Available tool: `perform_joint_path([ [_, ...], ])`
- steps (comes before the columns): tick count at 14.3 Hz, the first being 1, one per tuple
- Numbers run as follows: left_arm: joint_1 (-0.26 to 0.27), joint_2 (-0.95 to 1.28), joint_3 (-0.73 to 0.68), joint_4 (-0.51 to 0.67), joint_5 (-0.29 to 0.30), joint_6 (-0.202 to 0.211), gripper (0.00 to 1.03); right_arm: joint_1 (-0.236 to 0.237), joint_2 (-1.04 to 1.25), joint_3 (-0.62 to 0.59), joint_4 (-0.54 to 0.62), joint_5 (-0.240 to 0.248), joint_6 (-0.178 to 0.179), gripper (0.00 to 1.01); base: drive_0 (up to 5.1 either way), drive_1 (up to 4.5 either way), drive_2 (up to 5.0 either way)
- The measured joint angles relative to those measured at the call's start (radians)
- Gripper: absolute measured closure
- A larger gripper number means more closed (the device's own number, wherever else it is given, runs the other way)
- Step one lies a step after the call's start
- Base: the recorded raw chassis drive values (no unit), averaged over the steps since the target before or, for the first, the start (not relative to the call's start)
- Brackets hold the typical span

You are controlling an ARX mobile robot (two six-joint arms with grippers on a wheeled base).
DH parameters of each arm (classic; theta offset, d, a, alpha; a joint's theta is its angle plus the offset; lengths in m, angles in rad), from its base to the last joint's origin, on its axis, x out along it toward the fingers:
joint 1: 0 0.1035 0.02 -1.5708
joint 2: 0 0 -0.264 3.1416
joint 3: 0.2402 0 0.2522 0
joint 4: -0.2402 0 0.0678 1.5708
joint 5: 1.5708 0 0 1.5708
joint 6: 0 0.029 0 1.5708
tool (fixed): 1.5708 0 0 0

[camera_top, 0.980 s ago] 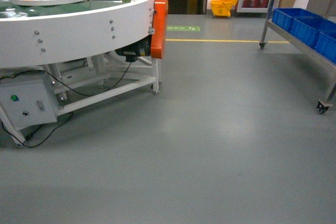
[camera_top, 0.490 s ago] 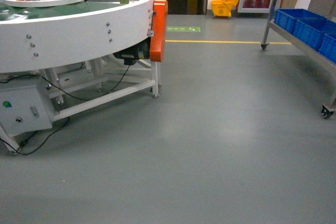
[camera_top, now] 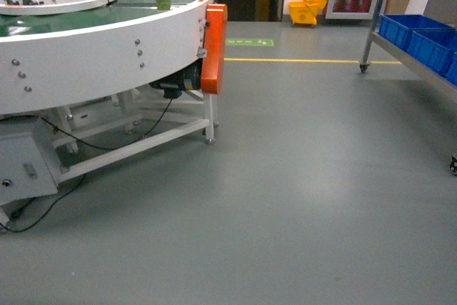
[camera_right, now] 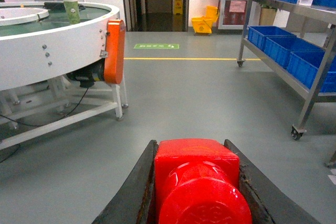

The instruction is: Pick red block from blue box to shelf

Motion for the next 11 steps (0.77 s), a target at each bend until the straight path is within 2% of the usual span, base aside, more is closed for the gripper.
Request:
perform_joint_path([
  [11, 0.0, 0.0, 0.0, 0.007, 0.001, 0.0, 0.05, 0.0, 0.0, 0.0, 0.002, 0.0, 0.0, 0.74, 0.0, 4.35, -4.3],
])
